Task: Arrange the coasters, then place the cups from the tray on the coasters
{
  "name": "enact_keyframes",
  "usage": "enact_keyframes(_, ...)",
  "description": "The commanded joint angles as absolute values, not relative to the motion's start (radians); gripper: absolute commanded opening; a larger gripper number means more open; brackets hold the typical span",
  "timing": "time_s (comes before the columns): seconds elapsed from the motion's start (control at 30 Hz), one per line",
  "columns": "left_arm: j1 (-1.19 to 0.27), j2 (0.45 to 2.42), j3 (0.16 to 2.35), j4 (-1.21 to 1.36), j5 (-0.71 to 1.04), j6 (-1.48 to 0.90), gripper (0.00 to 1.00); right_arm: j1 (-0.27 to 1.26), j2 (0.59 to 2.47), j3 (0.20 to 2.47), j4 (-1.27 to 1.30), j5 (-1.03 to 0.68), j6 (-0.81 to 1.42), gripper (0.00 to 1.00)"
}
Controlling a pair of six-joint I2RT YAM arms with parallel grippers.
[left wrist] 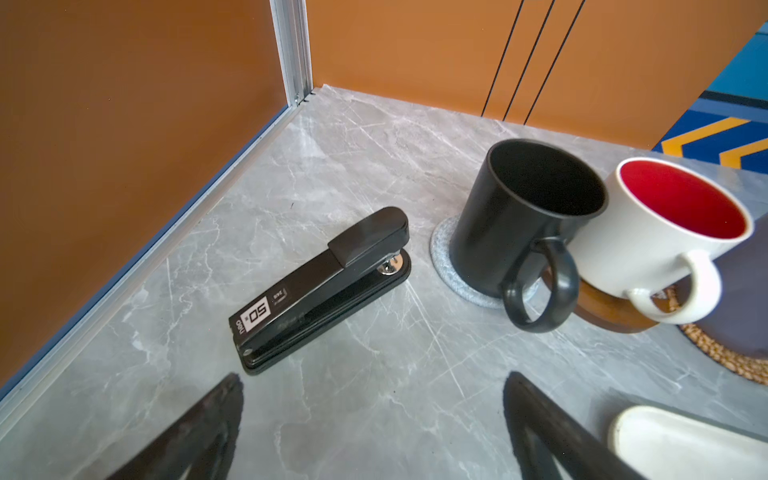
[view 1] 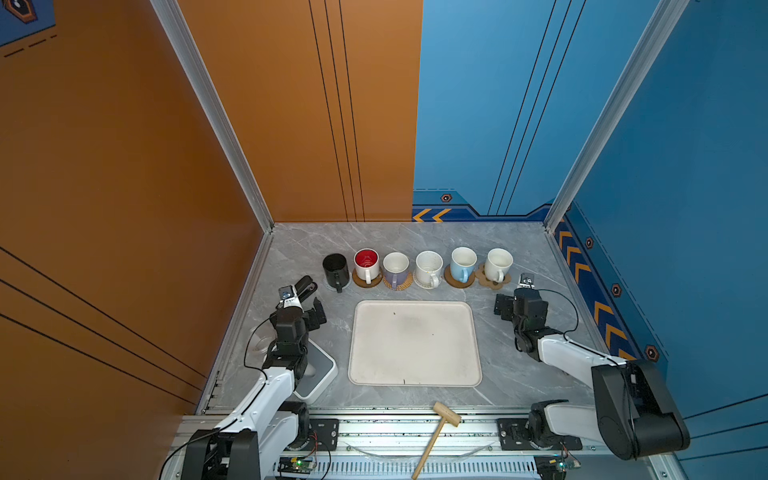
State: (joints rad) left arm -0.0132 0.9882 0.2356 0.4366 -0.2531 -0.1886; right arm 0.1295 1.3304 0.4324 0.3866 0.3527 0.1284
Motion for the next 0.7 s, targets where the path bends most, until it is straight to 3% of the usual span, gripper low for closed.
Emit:
enact_keyframes(0.0,-0.006,1.035,0.207,0.59,-0.272,-0.146,0.98,0.117,1.38,0.473,0.492,0.362,0.092,1.0)
enact_keyframes(0.67,0.0,1.319,0.251,0.905,-0.296,-0.101,0.98,0.103,1.496,0.39,0.849,0.346,0.044,1.0)
